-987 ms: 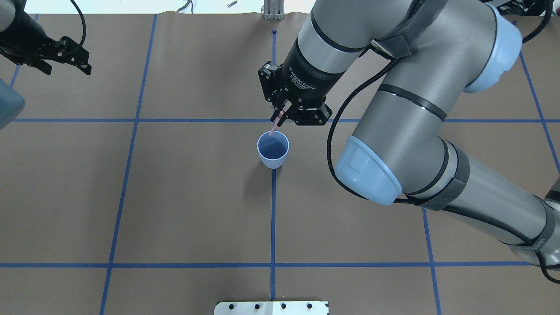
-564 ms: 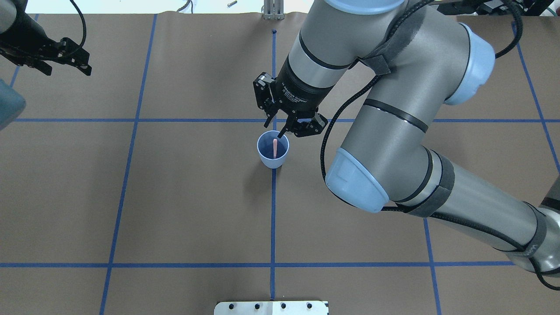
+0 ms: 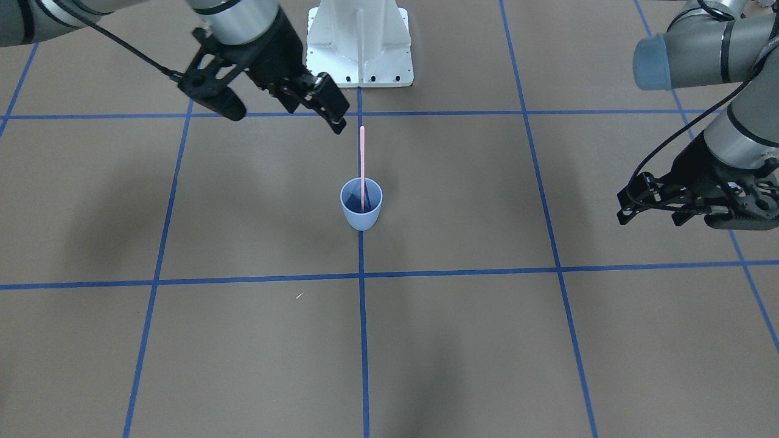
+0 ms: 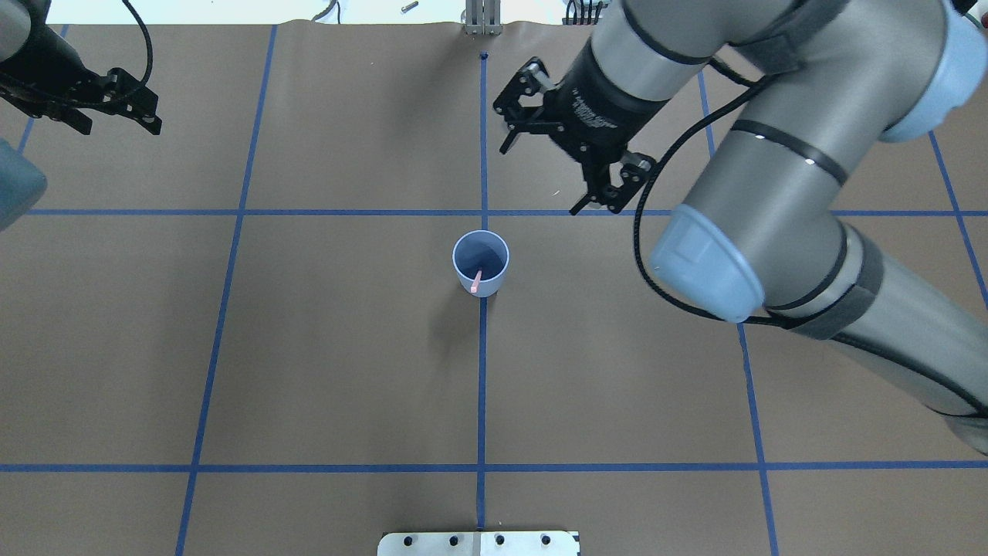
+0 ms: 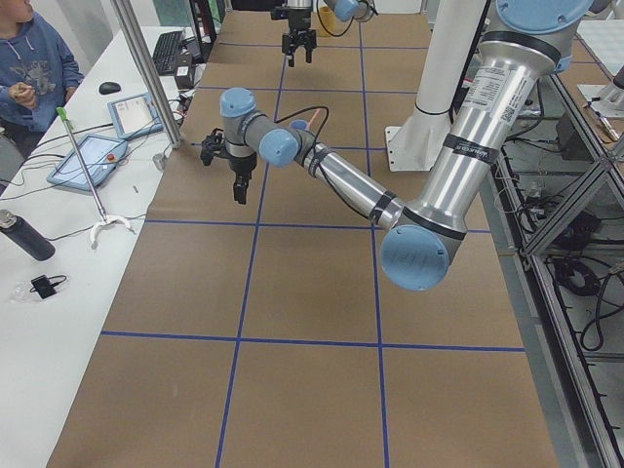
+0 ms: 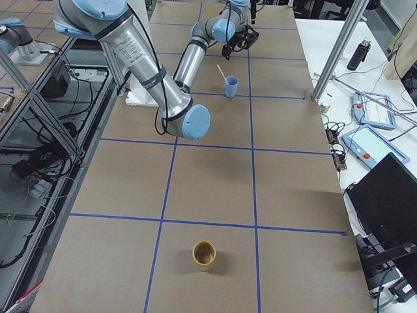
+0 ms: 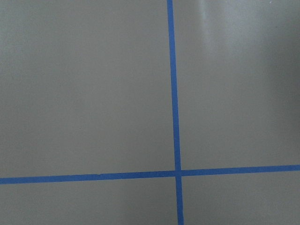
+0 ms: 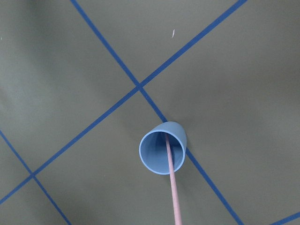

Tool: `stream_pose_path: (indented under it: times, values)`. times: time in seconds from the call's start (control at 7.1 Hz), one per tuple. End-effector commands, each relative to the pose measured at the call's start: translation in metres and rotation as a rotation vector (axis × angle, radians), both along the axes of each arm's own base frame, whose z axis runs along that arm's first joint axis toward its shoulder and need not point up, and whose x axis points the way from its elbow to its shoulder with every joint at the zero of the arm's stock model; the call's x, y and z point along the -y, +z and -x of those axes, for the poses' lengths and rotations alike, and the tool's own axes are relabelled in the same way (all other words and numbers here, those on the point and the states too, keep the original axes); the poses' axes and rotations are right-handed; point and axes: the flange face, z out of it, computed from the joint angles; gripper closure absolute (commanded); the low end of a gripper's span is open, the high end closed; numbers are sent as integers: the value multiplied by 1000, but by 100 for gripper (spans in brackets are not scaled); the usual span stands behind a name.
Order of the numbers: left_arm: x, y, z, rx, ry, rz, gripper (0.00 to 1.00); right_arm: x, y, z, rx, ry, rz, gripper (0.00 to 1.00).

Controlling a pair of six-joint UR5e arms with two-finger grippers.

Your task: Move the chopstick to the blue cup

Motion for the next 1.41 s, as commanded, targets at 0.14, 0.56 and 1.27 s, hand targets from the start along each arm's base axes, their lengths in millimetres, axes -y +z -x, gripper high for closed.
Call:
stream_pose_path:
  times: [0.14, 0.56, 1.27]
  values:
    - [0, -1, 2, -3, -2, -2, 2, 23, 133, -112, -114, 11, -88, 0]
    - [0, 0, 3, 0, 2, -3, 2, 25, 330, -243, -307, -217, -362, 0]
    - [-1, 48, 51, 49, 73, -83, 2, 34, 442, -353, -365, -362, -630, 0]
